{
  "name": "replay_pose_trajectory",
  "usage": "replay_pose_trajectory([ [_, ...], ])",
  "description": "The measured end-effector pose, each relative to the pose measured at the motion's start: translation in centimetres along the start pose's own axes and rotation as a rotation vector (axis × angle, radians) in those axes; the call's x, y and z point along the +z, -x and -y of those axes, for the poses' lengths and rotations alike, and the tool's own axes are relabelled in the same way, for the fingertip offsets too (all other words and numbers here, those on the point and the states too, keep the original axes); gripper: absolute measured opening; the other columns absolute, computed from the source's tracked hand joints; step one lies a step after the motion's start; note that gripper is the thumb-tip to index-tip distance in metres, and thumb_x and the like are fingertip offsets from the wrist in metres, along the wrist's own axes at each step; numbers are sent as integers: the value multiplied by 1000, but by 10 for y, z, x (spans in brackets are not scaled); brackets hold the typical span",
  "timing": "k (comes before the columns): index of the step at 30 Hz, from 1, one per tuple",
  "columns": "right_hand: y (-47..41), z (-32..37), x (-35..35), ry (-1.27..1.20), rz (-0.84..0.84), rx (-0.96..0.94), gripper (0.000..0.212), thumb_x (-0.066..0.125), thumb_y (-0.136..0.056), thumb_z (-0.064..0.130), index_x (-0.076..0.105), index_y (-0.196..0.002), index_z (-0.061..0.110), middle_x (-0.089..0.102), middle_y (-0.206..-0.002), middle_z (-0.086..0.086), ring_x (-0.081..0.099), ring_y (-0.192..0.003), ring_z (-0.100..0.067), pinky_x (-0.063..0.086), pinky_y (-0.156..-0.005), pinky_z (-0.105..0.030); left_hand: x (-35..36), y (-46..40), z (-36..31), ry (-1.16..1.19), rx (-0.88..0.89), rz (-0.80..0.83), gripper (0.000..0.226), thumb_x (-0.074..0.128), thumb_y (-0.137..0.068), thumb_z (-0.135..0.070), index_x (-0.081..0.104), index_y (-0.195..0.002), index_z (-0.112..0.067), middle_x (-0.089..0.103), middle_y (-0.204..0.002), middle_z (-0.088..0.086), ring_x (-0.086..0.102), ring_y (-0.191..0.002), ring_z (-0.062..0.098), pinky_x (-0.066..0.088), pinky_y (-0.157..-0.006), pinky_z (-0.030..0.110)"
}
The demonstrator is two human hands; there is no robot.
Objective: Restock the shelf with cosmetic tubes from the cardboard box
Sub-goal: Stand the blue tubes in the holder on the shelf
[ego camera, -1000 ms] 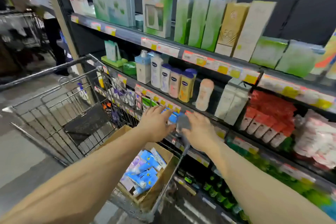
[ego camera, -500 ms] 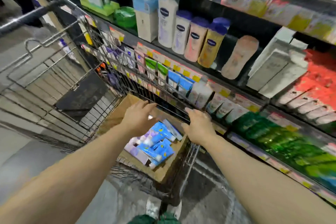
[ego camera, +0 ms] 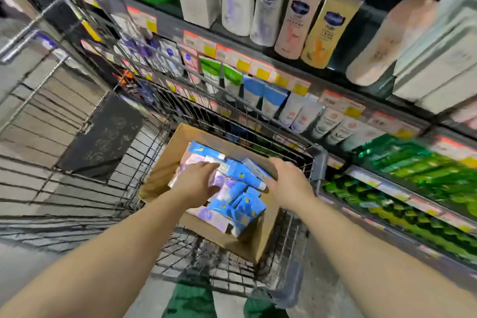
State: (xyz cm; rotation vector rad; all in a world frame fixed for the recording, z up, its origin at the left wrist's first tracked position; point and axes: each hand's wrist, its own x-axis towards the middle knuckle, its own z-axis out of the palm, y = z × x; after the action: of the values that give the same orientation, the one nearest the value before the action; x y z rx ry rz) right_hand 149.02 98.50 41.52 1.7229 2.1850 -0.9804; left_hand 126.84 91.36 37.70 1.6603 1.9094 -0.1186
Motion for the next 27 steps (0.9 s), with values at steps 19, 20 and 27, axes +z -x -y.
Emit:
replay_pose_trajectory([
  [19, -26, -26, 146, -184, 81, 250, 54, 57, -92, 19, 40, -143, 22, 48, -140, -8, 44, -125, -30, 35, -101, -32, 154, -68, 24, -158, 252, 275, 55, 59, -86, -46, 48, -138, -32, 43, -136, 4, 40, -124, 31, 36, -100, 36],
  [20, -27, -27, 150, -189, 87, 250, 55, 57, -91, 18, 40, -144, 22, 47, -140, -8, 43, -125, -31, 34, -103, -32, 160, -70, 23, -186, 276, 259, 54, 59, -86, -48, 49, -137, -33, 43, -135, 5, 40, -123, 31, 34, -99, 35],
  [27, -31, -25, 149, -160, 156, 208, 59, 59, -91, 24, 37, -145, 20, 42, -147, -8, 41, -131, -29, 32, -109, -35, 153, -74, 27, -166, 326, 180, 47, 74, -74, -40, 68, -119, -27, 52, -120, 10, 46, -110, 38, 40, -93, 42],
])
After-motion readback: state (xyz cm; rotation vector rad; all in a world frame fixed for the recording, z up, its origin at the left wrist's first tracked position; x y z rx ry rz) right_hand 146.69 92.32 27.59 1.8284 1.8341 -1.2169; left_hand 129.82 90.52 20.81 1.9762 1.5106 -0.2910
